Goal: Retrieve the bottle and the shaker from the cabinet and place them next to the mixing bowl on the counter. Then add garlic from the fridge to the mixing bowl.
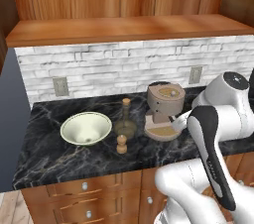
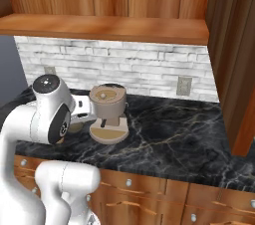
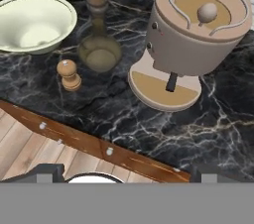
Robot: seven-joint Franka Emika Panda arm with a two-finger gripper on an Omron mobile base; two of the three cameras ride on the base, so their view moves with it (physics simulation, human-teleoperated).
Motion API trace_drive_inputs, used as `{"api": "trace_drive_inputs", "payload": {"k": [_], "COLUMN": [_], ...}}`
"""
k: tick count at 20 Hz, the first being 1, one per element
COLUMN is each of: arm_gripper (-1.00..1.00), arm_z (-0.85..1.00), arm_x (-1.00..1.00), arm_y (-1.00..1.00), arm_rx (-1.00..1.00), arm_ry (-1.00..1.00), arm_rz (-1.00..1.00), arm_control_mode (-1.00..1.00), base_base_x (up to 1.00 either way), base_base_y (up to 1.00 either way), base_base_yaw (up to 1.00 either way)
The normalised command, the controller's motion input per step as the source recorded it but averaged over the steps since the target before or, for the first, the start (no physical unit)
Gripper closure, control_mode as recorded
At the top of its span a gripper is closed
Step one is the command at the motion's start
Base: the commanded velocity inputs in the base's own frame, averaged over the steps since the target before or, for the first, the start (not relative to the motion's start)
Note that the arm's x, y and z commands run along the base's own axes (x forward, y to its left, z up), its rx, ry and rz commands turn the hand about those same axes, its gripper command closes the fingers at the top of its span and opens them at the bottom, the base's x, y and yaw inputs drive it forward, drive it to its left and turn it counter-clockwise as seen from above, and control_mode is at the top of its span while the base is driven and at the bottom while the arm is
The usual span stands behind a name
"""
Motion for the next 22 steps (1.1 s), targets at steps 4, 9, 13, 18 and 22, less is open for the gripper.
{"api": "trace_drive_inputs", "payload": {"k": [4, 9, 13, 18, 22], "arm_gripper": [-1.00, -1.00, -1.00, -1.00, -1.00], "arm_z": [0.00, 0.00, 0.00, 0.00, 0.00], "arm_x": [0.00, 0.00, 0.00, 0.00, 0.00], "arm_y": [0.00, 0.00, 0.00, 0.00, 0.00], "arm_rx": [0.00, 0.00, 0.00, 0.00, 0.00], "arm_ry": [0.00, 0.00, 0.00, 0.00, 0.00], "arm_rz": [0.00, 0.00, 0.00, 0.00, 0.00], "arm_control_mode": [-1.00, 1.00, 1.00, 1.00, 1.00], "base_base_x": [0.00, -0.01, -0.41, -0.55, -0.74], "base_base_y": [0.00, 0.00, 0.02, 0.00, 0.00], "base_base_yaw": [0.00, -0.01, -0.19, -0.21, -0.27]}}
